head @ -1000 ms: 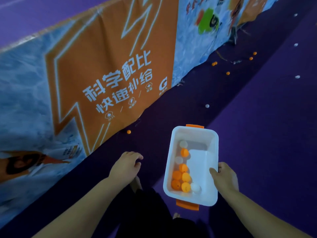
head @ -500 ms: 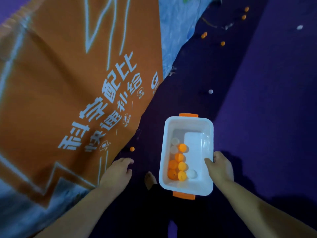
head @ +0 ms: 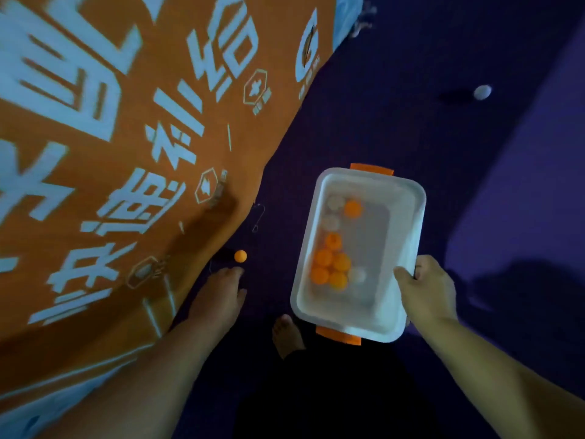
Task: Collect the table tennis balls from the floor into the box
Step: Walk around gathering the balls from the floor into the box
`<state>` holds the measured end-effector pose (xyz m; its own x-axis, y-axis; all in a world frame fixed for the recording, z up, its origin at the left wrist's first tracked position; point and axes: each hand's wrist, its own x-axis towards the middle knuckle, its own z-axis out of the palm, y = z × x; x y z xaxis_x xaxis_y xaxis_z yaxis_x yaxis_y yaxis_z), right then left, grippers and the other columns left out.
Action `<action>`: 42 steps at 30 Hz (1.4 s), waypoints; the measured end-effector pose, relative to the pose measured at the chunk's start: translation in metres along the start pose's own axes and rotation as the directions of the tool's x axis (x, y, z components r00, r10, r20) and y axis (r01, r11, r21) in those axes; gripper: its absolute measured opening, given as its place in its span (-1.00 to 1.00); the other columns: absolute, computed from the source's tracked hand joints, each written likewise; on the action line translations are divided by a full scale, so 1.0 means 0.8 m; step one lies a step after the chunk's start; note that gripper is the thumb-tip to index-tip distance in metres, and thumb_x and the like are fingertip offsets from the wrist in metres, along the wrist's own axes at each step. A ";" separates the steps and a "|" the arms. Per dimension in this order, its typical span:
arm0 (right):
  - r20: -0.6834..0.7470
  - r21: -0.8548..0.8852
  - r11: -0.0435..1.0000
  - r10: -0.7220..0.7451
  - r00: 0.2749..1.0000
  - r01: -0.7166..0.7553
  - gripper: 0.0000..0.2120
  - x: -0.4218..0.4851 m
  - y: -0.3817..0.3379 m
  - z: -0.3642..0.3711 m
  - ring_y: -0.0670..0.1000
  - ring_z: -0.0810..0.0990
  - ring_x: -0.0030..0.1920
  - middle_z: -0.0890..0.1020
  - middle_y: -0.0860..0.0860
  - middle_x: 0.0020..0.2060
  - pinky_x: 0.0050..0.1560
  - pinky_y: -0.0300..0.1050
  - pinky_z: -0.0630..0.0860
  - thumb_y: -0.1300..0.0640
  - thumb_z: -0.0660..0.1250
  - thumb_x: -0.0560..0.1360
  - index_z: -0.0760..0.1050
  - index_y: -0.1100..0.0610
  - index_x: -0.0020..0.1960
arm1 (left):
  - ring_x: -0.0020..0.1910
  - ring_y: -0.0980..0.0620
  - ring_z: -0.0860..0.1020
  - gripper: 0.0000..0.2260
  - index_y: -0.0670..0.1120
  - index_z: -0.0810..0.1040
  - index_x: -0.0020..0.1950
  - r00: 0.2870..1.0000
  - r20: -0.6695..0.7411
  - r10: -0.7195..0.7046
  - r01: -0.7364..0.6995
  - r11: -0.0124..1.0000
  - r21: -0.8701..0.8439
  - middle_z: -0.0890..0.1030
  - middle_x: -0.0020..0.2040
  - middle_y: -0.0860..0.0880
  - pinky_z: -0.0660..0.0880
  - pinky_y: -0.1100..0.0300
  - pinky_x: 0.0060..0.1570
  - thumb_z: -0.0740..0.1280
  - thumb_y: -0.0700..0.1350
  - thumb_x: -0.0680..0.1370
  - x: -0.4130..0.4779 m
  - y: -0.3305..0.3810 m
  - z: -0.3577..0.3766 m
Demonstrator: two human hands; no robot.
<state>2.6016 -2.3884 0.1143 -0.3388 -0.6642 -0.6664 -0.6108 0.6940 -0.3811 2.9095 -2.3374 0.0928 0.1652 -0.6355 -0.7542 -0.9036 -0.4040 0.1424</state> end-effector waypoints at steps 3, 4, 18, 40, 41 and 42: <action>0.004 0.016 1.000 -0.008 1.000 0.007 -0.87 0.059 0.012 0.055 0.11 0.53 -0.19 0.56 0.06 -0.20 -0.19 -0.01 0.47 0.09 0.28 0.49 0.43 0.15 -0.06 | 0.24 -0.09 0.44 -0.63 -0.07 0.33 0.40 0.997 0.074 -0.025 0.023 0.999 0.033 0.41 0.30 -0.12 0.44 0.06 0.18 0.24 -0.11 0.59 0.077 -0.018 0.057; 0.001 0.015 1.000 -0.005 1.000 0.005 -0.87 0.075 0.018 0.072 0.12 0.52 -0.16 0.56 0.07 -0.18 -0.16 0.01 0.48 0.09 0.28 0.49 0.43 0.14 -0.04 | 0.25 -0.10 0.43 -0.60 -0.08 0.29 0.43 0.996 0.081 -0.035 0.032 0.999 0.036 0.38 0.32 -0.14 0.43 0.07 0.18 0.23 -0.11 0.60 0.099 -0.025 0.076; -0.126 0.112 0.991 -0.058 0.990 0.073 -0.90 0.174 0.083 0.189 -0.05 0.44 -0.21 0.45 -0.14 -0.25 -0.19 -0.13 0.36 0.10 0.30 0.52 0.40 0.08 -0.03 | 0.39 -0.24 0.24 -0.56 -0.05 0.21 0.49 0.950 -0.009 -0.312 0.312 0.949 0.044 0.18 0.45 -0.21 0.38 -0.11 0.28 0.15 -0.27 0.62 0.276 -0.099 0.209; -0.170 0.318 0.940 0.188 0.967 -0.127 -0.88 0.092 0.009 -0.108 0.07 0.48 -0.30 0.54 0.08 -0.27 -0.26 0.02 0.50 0.09 0.23 0.49 0.39 0.11 -0.17 | 0.11 0.04 0.41 -0.57 0.03 0.34 0.29 0.646 -0.415 0.640 -0.729 0.679 -0.088 0.55 0.17 -0.01 0.37 0.21 0.11 0.31 0.02 0.45 0.051 0.343 -0.033; -0.176 0.329 0.936 0.191 0.966 -0.125 -0.89 0.090 0.005 -0.134 0.09 0.49 -0.29 0.55 0.08 -0.27 -0.25 0.02 0.51 0.09 0.23 0.49 0.40 0.11 -0.17 | 0.12 0.03 0.41 -0.56 0.03 0.35 0.30 0.640 -0.403 0.654 -0.723 0.691 -0.027 0.55 0.18 0.00 0.36 0.18 0.13 0.31 0.03 0.44 0.045 0.364 -0.048; -0.184 0.340 0.933 0.193 0.964 -0.122 -0.89 0.089 0.002 -0.161 0.12 0.52 -0.26 0.56 0.08 -0.26 -0.24 0.02 0.52 0.09 0.23 0.49 0.40 0.11 -0.16 | 0.13 0.00 0.43 -0.55 0.00 0.38 0.31 0.638 -0.397 0.660 -0.706 0.707 0.041 0.55 0.19 0.00 0.37 0.15 0.14 0.33 0.03 0.44 0.038 0.385 -0.064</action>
<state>2.4841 -2.4706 0.1488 -0.5758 -0.5572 -0.5983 -0.2853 0.8227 -0.4916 2.6564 -2.5151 0.1464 -0.3337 -0.9333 -0.1327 -0.7720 0.1898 0.6067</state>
